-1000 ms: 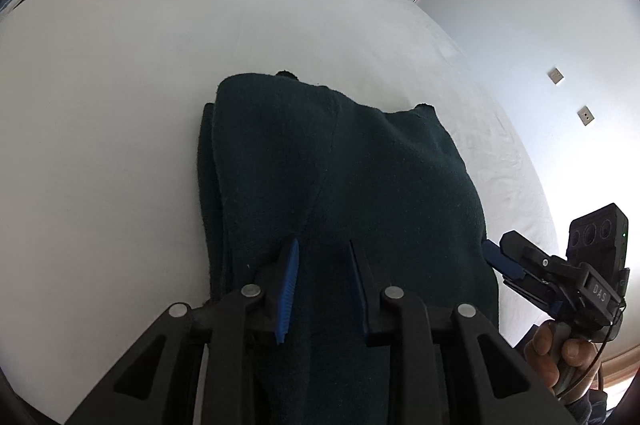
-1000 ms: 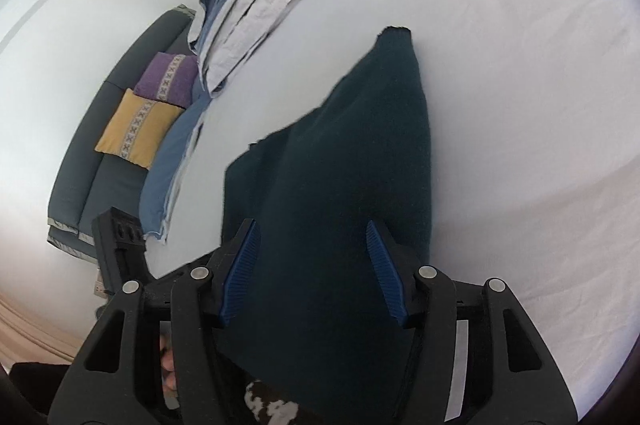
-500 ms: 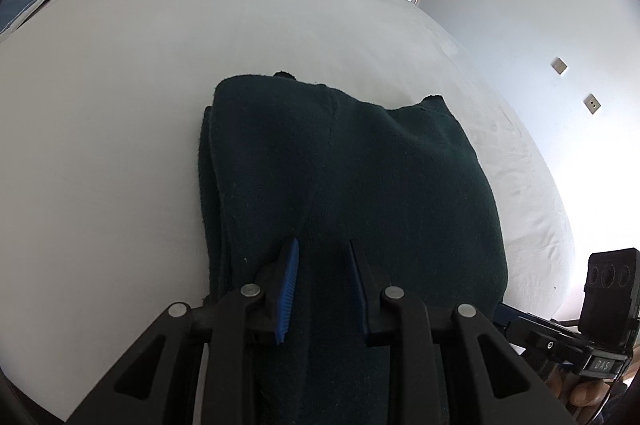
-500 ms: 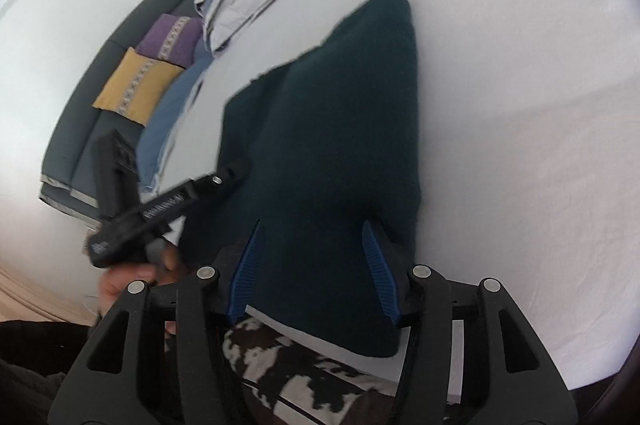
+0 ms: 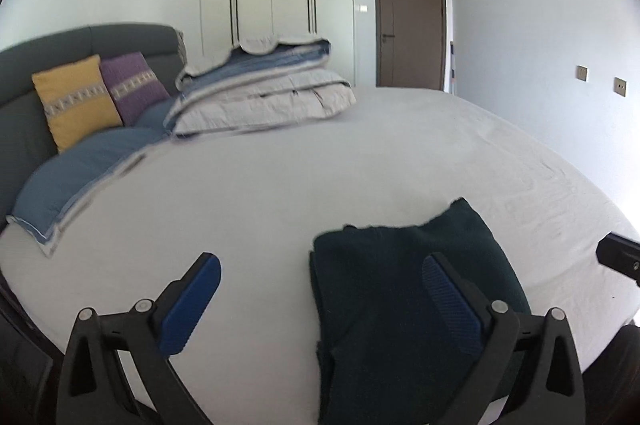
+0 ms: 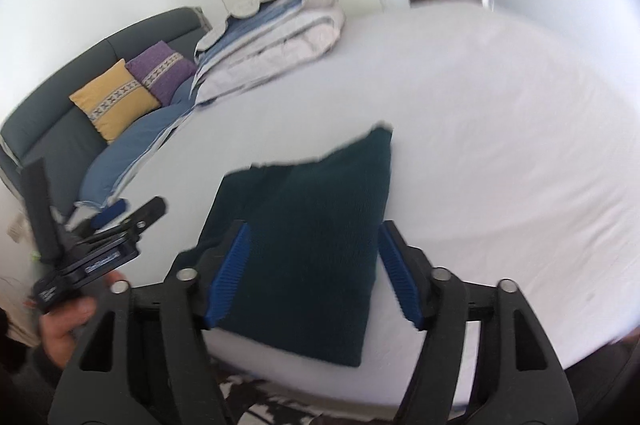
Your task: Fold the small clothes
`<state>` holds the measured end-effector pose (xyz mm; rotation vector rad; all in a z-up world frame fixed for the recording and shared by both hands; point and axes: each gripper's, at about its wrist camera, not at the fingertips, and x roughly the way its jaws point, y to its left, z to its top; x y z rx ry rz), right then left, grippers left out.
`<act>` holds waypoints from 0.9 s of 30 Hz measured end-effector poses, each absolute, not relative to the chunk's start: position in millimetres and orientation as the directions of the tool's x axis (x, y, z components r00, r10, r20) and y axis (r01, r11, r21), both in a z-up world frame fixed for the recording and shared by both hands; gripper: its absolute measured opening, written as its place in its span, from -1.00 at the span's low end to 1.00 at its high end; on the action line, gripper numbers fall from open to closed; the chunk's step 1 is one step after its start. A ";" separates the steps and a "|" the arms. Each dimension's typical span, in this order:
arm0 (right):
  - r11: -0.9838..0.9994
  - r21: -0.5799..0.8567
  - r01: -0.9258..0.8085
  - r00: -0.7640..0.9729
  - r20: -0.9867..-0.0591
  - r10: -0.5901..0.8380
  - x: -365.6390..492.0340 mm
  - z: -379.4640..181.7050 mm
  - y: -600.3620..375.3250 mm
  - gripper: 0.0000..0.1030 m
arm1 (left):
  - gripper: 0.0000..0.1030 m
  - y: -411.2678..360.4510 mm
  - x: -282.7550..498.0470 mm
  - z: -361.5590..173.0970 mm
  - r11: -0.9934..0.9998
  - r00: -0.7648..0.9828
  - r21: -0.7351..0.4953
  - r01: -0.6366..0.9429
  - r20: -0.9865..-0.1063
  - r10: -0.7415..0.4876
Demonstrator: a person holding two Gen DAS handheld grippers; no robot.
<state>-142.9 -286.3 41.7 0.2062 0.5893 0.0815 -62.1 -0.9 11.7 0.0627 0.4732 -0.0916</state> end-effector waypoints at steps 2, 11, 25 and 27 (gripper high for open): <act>0.989 0.146 0.013 0.892 -0.448 0.054 -159.5 64.3 -277.8 0.81 | 1.00 4.9 -75.0 31.4 0.995 0.924 0.100 0.022 -0.381 0.018; 0.990 0.106 0.096 0.982 -0.170 -0.077 -210.3 139.7 -275.3 1.00 | 1.00 46.3 -125.6 118.8 0.988 0.982 -0.028 -0.150 -0.119 0.146; 0.987 0.075 0.142 0.898 -0.429 -0.097 -171.8 110.1 -268.0 1.00 | 1.00 19.1 -66.9 31.7 0.998 0.788 0.062 -0.013 -0.614 0.048; 0.982 0.088 0.166 0.846 -0.524 -0.096 -156.0 90.5 -272.0 1.00 | 1.00 17.9 -66.9 12.7 0.999 0.746 0.051 -0.010 -0.665 0.041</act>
